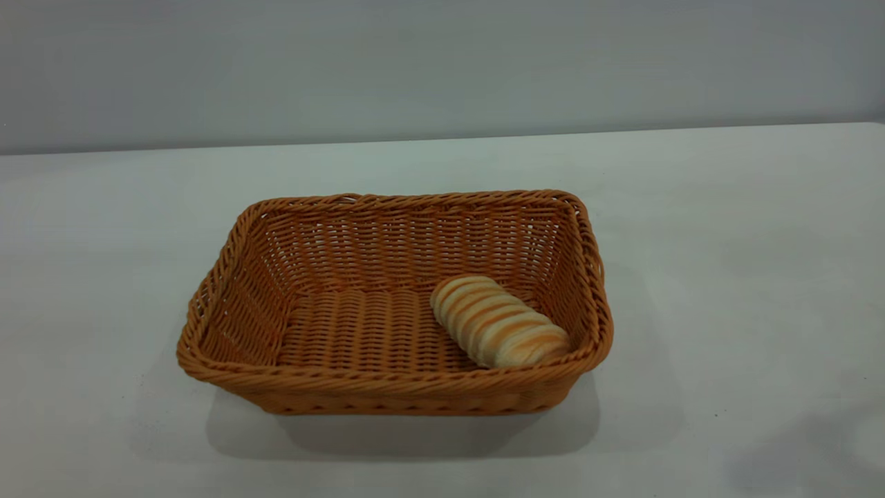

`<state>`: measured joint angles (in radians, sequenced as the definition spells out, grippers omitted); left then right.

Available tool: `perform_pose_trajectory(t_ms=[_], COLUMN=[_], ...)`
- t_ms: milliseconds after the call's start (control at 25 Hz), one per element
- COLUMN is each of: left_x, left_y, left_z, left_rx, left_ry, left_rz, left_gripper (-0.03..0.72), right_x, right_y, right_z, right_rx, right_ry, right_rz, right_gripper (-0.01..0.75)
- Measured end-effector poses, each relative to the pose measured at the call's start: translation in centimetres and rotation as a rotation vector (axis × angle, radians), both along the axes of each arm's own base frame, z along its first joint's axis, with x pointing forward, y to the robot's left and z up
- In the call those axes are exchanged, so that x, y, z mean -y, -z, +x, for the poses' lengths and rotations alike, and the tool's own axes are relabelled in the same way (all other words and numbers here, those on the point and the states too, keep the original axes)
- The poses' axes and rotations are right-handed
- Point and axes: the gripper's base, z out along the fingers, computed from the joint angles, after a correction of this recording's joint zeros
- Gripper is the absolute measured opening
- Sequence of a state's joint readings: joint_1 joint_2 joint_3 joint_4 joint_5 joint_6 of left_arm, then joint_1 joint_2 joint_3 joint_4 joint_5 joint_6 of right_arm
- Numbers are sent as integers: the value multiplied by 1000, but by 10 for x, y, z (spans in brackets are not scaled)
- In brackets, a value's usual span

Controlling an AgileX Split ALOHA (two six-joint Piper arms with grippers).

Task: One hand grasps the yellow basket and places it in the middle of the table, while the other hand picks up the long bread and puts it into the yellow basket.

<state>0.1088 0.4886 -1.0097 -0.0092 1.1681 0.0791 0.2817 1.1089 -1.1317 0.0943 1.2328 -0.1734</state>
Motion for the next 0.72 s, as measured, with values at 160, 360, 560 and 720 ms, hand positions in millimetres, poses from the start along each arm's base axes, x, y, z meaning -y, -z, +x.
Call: perform_pose_trajectory(t_ms=[160, 360, 560, 720], left_x=[4, 6, 8, 9], left_y=[19, 51, 82, 102], left_z=[-13, -26, -40, -46], left_rx=[4, -8, 0, 8], left_ry=[14, 23, 24, 31], left_rz=[-20, -35, -35, -26], left_gripper=[368, 368, 368, 368], right_x=[10, 27, 44, 52], right_y=[-27, -55, -67, -57], right_z=[-38, -98, -155, -187], right_rx=[140, 336, 515, 591], right_ry=[12, 53, 74, 68], right_rz=[61, 156, 240, 272], right_gripper=[280, 280, 280, 280])
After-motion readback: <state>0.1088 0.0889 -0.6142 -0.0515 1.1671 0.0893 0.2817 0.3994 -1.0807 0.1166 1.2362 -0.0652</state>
